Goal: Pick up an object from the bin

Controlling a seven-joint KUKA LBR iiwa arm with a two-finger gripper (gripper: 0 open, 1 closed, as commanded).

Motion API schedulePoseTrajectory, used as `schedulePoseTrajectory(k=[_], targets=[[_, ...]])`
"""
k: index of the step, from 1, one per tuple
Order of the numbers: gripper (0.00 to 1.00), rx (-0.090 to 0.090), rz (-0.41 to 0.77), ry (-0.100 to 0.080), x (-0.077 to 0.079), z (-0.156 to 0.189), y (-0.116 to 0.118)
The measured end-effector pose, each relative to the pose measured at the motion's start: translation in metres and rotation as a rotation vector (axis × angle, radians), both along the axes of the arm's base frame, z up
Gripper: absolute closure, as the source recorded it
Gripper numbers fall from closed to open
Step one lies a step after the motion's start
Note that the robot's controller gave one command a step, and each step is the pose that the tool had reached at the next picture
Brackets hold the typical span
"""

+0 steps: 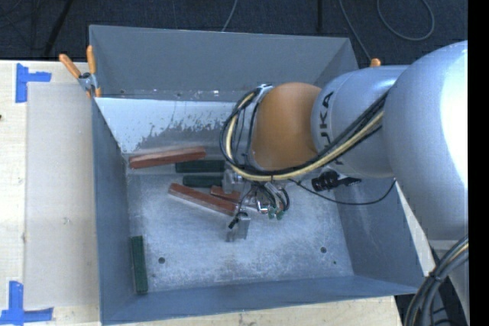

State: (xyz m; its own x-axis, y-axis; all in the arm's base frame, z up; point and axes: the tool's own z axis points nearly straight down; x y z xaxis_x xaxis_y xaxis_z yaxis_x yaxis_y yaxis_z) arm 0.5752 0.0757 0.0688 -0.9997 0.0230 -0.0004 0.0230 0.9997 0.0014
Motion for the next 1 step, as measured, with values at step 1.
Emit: schedulePoseTrajectory(k=[1], targets=[[1.00,0.001,-0.002,-0.005,0.0022,0.0031,0.0006]])
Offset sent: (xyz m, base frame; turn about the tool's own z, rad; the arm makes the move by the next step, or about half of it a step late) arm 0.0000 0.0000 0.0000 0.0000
